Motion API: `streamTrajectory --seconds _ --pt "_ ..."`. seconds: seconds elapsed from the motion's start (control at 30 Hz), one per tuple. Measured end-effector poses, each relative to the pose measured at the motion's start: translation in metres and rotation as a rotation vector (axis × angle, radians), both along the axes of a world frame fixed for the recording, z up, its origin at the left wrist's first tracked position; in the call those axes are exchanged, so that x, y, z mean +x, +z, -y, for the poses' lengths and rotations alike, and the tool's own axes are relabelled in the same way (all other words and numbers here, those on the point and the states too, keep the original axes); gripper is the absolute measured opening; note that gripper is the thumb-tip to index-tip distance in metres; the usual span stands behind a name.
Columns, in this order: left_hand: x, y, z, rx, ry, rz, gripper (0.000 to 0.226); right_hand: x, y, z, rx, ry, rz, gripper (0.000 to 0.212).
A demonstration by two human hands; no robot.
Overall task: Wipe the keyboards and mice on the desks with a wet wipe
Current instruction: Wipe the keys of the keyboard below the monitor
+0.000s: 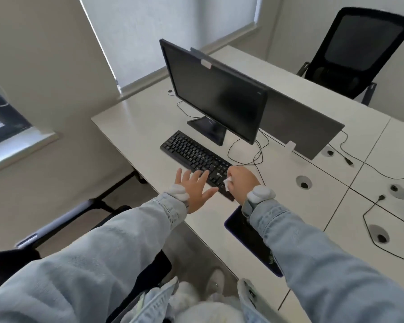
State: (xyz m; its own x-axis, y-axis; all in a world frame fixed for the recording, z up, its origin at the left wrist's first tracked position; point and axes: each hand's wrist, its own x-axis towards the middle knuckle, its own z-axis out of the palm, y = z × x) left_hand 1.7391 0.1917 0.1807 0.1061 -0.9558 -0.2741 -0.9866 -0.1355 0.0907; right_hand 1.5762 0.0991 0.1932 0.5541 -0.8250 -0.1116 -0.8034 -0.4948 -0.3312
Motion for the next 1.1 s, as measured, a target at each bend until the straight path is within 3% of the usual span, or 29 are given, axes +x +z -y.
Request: streamTrajectory --seconds 0.37,0.6,0.83,1.1 --pt "0.033 -0.009 0.099 0.090 -0.202 0.032 0.078 -0.002 -0.031 0.076 0.092 -0.236 0.037 0.020" --pt "0.052 -0.044 0.194 0.013 -0.466 -0.008 0.104 -0.004 -0.051 0.107 0.113 -0.525 0.046 0.023" --pt "0.090 -0.085 0.242 0.075 -0.700 -0.014 0.086 0.038 -0.082 0.118 0.190 -0.864 -0.028 0.022" --pt "0.122 -0.102 0.242 0.080 -0.811 -0.075 0.088 0.079 -0.090 0.099 0.161 -0.999 -0.084 0.021"
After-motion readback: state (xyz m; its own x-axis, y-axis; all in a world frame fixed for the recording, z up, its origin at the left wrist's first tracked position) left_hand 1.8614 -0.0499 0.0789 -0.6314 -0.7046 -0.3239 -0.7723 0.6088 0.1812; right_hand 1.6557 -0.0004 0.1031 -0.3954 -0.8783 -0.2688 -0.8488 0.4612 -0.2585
